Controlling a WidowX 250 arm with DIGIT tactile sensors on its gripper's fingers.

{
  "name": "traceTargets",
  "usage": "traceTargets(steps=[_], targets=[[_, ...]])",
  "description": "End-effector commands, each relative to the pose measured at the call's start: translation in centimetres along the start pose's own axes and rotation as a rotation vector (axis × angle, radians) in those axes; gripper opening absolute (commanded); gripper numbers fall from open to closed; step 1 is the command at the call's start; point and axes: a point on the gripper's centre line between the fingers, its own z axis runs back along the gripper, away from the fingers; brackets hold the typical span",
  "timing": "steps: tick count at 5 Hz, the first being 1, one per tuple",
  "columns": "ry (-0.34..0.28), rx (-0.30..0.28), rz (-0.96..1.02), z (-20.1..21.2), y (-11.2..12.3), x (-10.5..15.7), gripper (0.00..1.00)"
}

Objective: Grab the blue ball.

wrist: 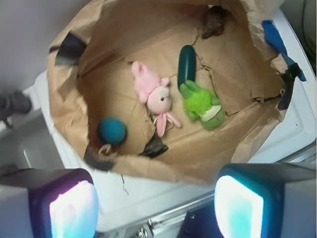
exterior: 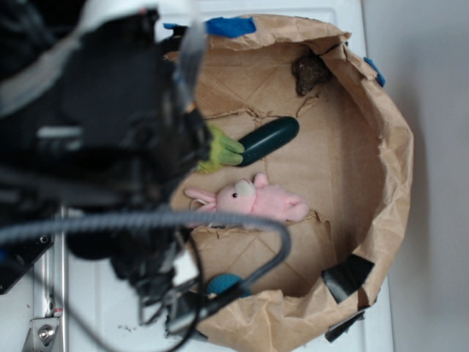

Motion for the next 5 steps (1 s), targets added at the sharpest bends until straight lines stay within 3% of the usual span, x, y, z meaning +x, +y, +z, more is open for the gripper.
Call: traceTargets(steps=[1,3,4,5], targets=[[-0.070,-0.062,0.140,0.4,0.9,2.5,1.00],[-0.070,-0.062,0.140,0.4,0.9,2.5,1.00],[-0.061,-0.028,0.217,-0.8,1.9,1.7,1.00],[-0.033,0.007,0.336,-2.8,1.7,3.8,1.00]])
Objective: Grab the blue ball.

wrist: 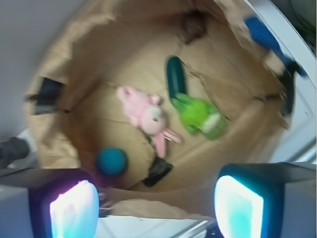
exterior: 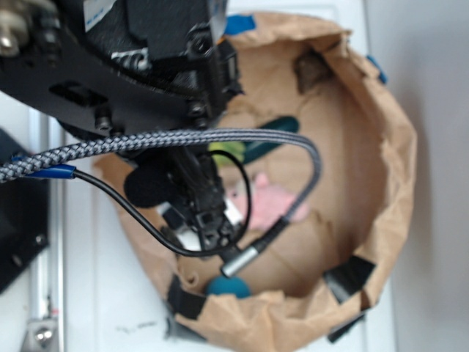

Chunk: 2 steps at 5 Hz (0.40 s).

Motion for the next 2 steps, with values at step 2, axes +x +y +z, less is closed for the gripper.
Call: traceTargets(steps=[2], targets=[[-0.031,0.014,0.339,-3.6,-2.0,6.6,1.00]])
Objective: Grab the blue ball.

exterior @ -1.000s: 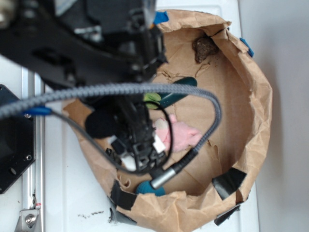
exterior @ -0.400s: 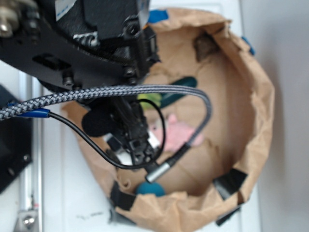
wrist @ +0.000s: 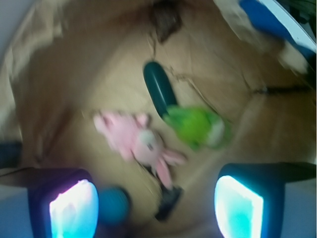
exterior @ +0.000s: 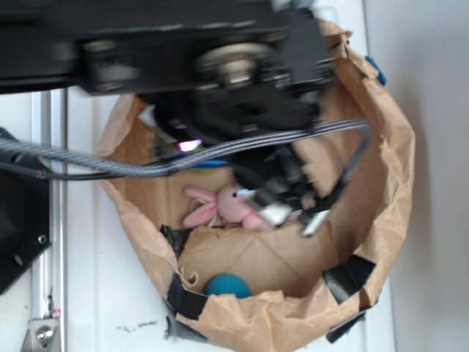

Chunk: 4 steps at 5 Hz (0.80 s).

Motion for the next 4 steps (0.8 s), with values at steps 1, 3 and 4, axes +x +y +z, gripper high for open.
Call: traceTargets(steps=[1,3,4], targets=[[-0.061,-0.089,0.179,-1.9,-2.1,1.4,1.00],[0.041,-0.142,0.218,-6.7,-2.9,-2.4,1.00],[0.041,-0.142,0.218,-6.7,-2.9,-2.4,1.00]])
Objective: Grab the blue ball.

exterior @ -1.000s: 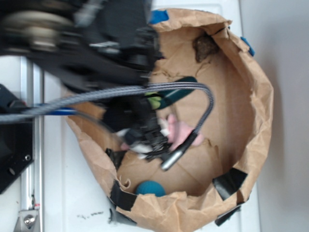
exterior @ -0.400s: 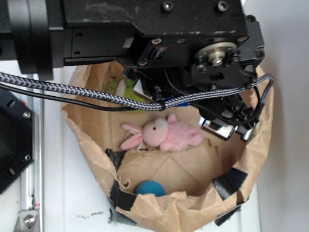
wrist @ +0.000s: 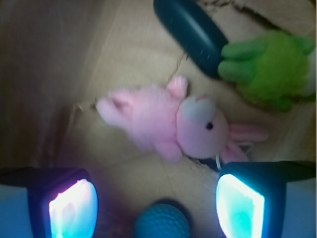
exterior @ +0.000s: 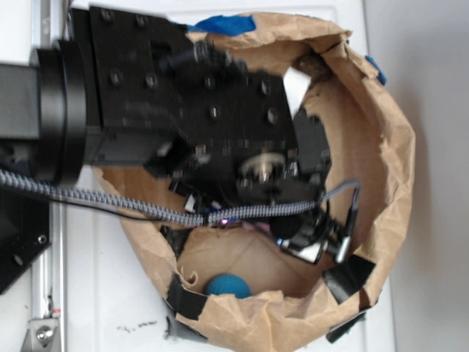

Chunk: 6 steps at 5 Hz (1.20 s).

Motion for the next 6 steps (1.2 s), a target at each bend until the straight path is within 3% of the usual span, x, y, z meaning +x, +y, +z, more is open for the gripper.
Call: traceTargets(steps=[1,2,3,4,5,6], targets=[[-0.015,-0.024,-0.008,0.7,0.1,0.2,1.00],[-0.015,-0.024,-0.008,0.7,0.1,0.2,1.00],[0.004,0.032,0.014,-1.6,0.7,0.9,1.00],[-0.079,0.068,0.045,-1.4,2.0,2.2,1.00],[-0.013,0.056,0.041,-2.2,1.7,1.5,1.00],[-0.008,0.047,0.062,-2.9,1.0,-0.5,1.00]])
